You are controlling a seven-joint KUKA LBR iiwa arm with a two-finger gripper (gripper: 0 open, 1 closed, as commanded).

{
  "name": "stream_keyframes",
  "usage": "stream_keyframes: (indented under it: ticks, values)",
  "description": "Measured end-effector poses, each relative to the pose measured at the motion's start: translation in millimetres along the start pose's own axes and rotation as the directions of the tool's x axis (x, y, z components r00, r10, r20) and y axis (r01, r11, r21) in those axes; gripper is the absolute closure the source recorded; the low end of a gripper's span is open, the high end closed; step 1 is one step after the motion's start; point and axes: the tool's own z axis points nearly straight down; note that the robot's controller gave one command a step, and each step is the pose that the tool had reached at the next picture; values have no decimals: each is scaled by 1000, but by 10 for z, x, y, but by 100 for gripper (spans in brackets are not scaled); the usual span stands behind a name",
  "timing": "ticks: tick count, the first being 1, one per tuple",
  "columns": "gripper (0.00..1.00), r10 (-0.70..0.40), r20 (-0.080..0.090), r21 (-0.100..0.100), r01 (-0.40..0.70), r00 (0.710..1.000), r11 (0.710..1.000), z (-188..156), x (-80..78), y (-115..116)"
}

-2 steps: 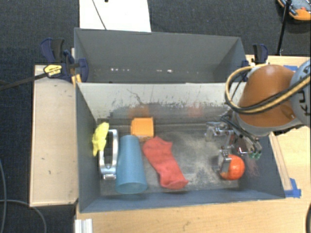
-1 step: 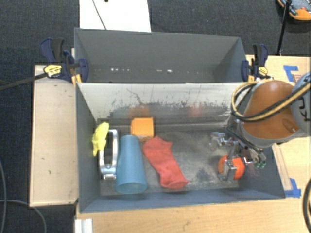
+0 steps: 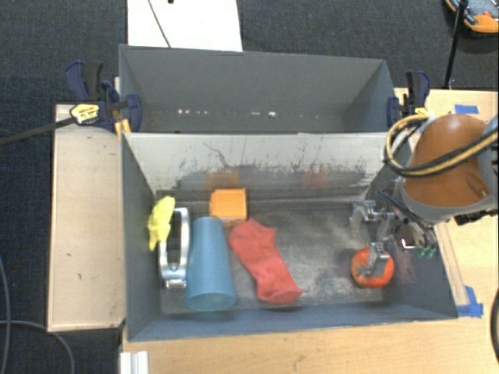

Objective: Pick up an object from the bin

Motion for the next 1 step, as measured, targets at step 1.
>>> stream_keyframes:
  ticks: [1]
  values:
    - [0,-212,4,0,212,977,977,49,13,-71]
